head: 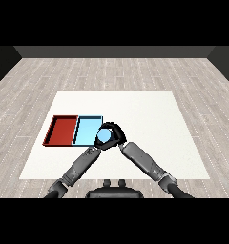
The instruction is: Pick the blue can and put it in the blue box
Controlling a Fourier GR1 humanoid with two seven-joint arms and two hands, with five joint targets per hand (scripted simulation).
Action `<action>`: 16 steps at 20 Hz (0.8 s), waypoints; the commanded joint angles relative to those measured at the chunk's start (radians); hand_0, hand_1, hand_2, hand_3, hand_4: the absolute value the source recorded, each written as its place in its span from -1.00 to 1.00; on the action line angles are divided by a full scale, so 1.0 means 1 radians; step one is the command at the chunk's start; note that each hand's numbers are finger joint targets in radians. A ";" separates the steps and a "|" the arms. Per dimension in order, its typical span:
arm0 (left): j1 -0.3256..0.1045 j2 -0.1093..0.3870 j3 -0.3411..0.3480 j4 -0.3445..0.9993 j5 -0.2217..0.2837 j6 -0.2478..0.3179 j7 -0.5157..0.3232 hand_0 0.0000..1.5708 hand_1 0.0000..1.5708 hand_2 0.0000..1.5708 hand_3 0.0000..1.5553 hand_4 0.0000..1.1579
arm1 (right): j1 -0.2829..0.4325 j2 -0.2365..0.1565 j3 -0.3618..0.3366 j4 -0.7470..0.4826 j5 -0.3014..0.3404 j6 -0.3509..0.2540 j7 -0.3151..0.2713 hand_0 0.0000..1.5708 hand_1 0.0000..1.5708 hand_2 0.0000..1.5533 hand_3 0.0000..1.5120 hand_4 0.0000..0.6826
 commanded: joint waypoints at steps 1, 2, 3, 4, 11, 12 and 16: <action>-0.050 -0.047 -0.002 0.035 0.045 -0.012 -0.032 -0.18 -0.18 -0.04 -0.33 0.15 | 0.015 0.031 0.028 -0.007 -0.043 -0.028 -0.018 0.83 0.83 0.87 0.84 0.73; -0.056 -0.047 -0.008 -0.021 0.000 0.008 0.062 -0.27 -0.27 -0.10 -0.35 0.14 | 0.034 0.026 -0.018 -0.033 0.006 0.043 0.022 0.83 0.83 0.87 0.84 0.73; -0.054 -0.047 -0.017 0.031 0.037 0.033 -0.013 -0.20 -0.20 -0.07 -0.34 0.15 | -0.007 0.031 -0.033 0.032 -0.034 0.043 -0.034 0.83 0.83 0.87 0.84 0.74; 0.008 -0.035 0.029 -0.013 -0.010 -0.044 -0.003 0.06 0.06 0.12 -0.05 0.15 | 0.043 0.027 -0.060 -0.001 0.012 0.080 -0.001 0.82 0.82 0.87 0.84 0.72; -0.080 -0.048 0.016 0.063 0.129 -0.026 0.045 1.00 1.00 0.97 0.89 0.13 | 0.064 0.032 -0.066 -0.033 -0.111 0.107 -0.011 0.59 0.59 0.67 0.61 -0.20; 0.059 -0.046 0.031 0.013 0.073 -0.060 -0.040 1.00 1.00 0.97 0.89 0.32 | 0.078 0.027 -0.104 -0.052 -0.050 0.140 0.038 0.39 0.39 0.44 0.06 -1.00; -0.011 -0.049 0.043 0.057 0.126 -0.078 -0.027 1.00 1.00 0.93 0.86 0.90 | 0.056 0.032 -0.087 -0.045 -0.039 0.075 0.051 -1.00 -1.00 -1.00 -1.00 -1.00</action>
